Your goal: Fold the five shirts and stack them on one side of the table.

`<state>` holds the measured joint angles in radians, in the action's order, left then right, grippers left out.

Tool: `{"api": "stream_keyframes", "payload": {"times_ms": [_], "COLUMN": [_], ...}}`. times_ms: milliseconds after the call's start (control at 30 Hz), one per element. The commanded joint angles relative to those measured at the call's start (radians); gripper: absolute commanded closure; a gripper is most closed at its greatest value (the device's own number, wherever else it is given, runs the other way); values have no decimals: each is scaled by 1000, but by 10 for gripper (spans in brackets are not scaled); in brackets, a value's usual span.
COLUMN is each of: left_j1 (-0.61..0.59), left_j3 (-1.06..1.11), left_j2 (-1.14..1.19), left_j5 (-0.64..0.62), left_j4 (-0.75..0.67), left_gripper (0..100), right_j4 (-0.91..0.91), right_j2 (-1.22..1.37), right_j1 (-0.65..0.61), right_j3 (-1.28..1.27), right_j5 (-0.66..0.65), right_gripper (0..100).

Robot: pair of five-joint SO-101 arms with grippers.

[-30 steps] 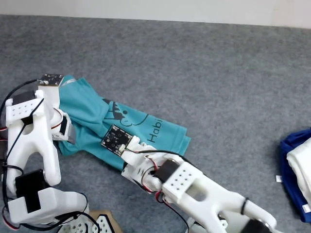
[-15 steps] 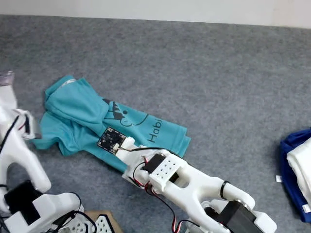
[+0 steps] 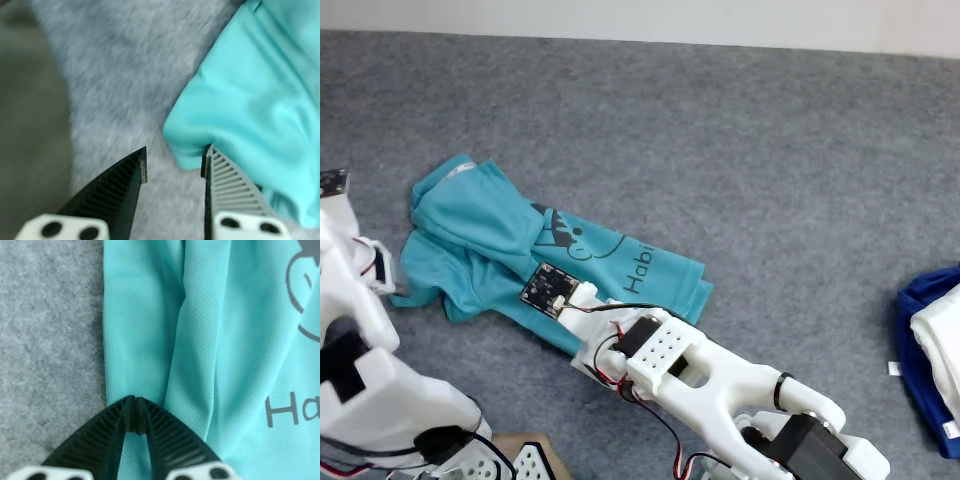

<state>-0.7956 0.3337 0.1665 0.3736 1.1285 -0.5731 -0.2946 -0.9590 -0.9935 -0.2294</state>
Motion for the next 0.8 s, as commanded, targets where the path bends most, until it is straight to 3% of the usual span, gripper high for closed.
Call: {"api": "stream_keyframes", "payload": {"times_ms": [0,300,500,767], "left_j1": [42,84,148,216], "left_j3": [-5,-12,-10,-22], "left_j2": [39,136,136,133], "left_j5": [3,3,-51,-55], "left_j4": [-54,-114,-109,-61], "left_gripper": [803,812,998,993], "right_j4": [13,13,13,13], "right_j2": [1,1,1,1], "right_j1": [-4,-4,-4,-4], "right_j3": [53,51,51,48], "right_j5": [-5,-5,-5,-5], "right_gripper": [982,982,982,982]}}
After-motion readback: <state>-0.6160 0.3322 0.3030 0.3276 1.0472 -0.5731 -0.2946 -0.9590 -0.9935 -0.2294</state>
